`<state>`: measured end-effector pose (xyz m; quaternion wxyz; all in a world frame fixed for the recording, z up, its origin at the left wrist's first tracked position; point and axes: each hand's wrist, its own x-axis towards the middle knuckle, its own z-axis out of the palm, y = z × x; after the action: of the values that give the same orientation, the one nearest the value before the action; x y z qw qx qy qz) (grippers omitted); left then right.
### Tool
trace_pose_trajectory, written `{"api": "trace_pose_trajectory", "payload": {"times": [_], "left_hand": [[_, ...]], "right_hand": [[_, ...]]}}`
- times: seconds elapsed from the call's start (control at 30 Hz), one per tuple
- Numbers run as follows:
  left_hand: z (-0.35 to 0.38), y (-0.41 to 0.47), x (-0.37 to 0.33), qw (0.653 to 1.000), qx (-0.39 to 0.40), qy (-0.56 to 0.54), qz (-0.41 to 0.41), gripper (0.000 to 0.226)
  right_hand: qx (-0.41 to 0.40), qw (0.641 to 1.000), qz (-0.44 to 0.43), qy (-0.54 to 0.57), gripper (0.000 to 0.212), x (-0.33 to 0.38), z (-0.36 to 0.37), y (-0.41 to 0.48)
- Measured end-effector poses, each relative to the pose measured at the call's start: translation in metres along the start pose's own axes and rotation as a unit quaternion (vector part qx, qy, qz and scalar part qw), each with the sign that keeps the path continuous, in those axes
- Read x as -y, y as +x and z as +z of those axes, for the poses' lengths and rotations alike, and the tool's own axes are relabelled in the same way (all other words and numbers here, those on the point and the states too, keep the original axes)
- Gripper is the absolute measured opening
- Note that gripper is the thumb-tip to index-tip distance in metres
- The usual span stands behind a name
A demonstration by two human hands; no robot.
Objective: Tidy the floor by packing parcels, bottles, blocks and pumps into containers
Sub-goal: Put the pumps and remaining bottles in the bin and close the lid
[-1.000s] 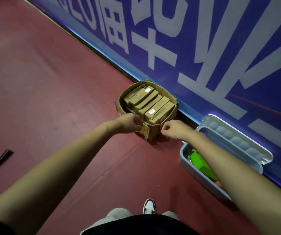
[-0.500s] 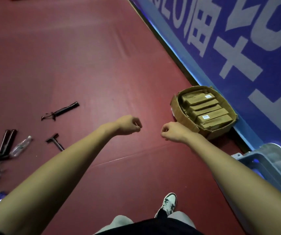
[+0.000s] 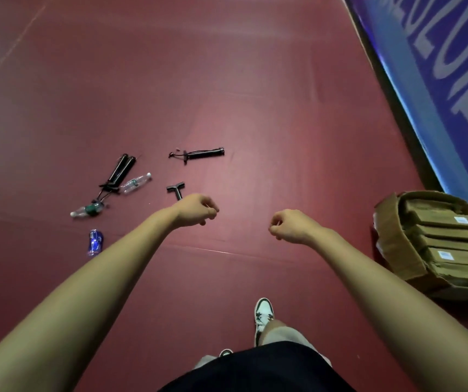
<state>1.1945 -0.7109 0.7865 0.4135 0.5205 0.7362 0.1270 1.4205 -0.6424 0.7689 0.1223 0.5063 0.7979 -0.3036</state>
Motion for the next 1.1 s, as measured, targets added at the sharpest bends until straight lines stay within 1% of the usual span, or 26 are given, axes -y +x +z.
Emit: {"api": "trace_pose_trajectory", "payload": {"times": [0.1,0.27,0.4,0.6,0.7,0.83,0.93,1.1], "left_hand": [[-0.02,0.002,0.03,0.999,-0.023,-0.025,-0.018,0.015],[-0.052,0.023,0.069,0.997,-0.036,-0.043,-0.047,0.012],[-0.093,0.06,0.091,0.997,-0.04,-0.035,-0.064,0.012],[-0.163,0.133,0.116,0.996,-0.032,-0.007,-0.086,0.012],[-0.194,0.16,0.126,0.996,-0.028,0.018,-0.087,0.018],[-0.232,0.185,0.149,0.995,-0.033,0.003,-0.093,0.02],[-0.262,0.205,0.174,0.993,-0.046,-0.017,-0.104,0.02],[-0.327,0.248,0.23,0.992,-0.054,-0.033,-0.111,0.016]], "right_hand": [[0.02,0.999,-0.02,-0.023,0.019,0.027,-0.001,0.028],[0.047,0.997,-0.036,-0.041,0.019,0.065,-0.006,0.088],[0.061,0.996,-0.052,-0.038,0.022,0.095,-0.013,0.15],[0.07,0.996,-0.052,-0.028,0.026,0.137,-0.034,0.25],[0.082,0.995,-0.054,-0.035,0.025,0.159,-0.044,0.289],[0.1,0.992,-0.061,-0.045,0.019,0.193,-0.055,0.332],[0.108,0.991,-0.059,-0.053,0.024,0.218,-0.058,0.362],[0.113,0.991,-0.045,-0.056,0.023,0.27,-0.057,0.43]]}}
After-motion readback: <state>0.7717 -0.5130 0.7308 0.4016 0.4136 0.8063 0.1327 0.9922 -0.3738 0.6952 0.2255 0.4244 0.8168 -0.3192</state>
